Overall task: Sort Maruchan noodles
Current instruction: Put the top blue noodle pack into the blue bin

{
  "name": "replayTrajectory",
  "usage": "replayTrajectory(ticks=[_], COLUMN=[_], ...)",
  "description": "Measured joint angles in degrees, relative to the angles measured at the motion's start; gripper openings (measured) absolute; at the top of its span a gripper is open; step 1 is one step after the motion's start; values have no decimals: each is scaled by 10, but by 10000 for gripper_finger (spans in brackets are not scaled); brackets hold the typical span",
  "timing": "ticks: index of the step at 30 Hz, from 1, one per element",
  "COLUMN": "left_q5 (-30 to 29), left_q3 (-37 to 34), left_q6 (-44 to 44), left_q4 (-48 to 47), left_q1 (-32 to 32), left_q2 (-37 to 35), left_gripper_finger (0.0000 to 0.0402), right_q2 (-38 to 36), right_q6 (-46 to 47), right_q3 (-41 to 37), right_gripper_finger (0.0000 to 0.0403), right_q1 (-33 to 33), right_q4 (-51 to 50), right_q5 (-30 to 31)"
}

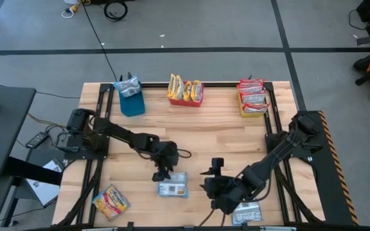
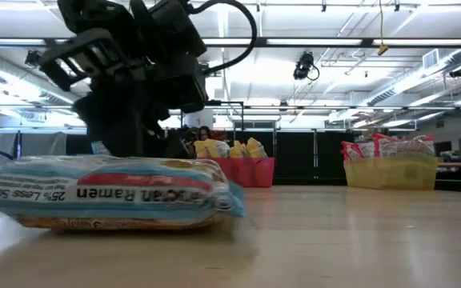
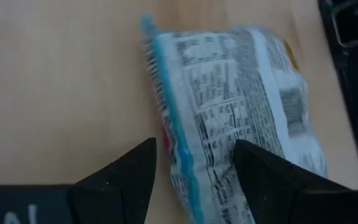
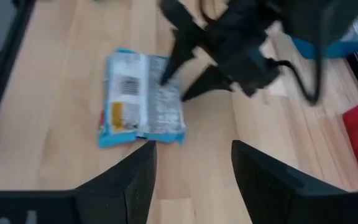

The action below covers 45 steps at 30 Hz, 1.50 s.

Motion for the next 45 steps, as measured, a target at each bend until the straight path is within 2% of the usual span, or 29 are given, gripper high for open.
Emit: replayTrajectory(ticks=[8, 12, 17, 20, 23, 25, 28, 33, 36, 39, 42, 45], left_q5=[5, -2, -9, -23, -69, -132, -258, -551, -733, -881, -973, -986], left_q3=[5, 4, 4, 2, 11, 29, 63, 95, 93, 93, 93, 93], left_q6=[12, 28, 26, 28, 43, 63, 78, 64, 23, -31, -67, -51], left_q4=[-16, -10, -12, -34, -116, -196, -324, -485, -572, -667, -721, -726], left_q1=[-22, -40, -46, -46, -47, -47, -46, -44, -34, -11, 31, 92], left_q2=[9, 9, 3, -13, -50, -85, -139, -219, -251, -272, -280, -278], left_gripper_finger=[210, 148, 21, 9, 5, 4, 3, 2, 2, 1, 1, 1], right_q2=[0, 0, 1, 1, 1, 1, 1, 1, 1, 1, 1, 1], right_q6=[11, 10, 9, 9, 10, 10, 12, 13, 30, 39, 39, 38], right_q3=[0, 0, 0, 0, 0, 0, 0, 0, 0, 0, 0, 0], right_gripper_finger=[212, 212, 212, 212, 212, 212, 212, 212, 212, 212, 212, 212], right_q1=[-23, -26, -25, -26, -26, -26, -26, -26, -26, -26, -26, -26], right_q4=[-23, -24, -24, -23, -23, -23, -22, -19, -18, -19, -19, -18], right_q5=[-4, -3, -4, -3, -4, -4, -4, -3, -3, -3, -3, 1])
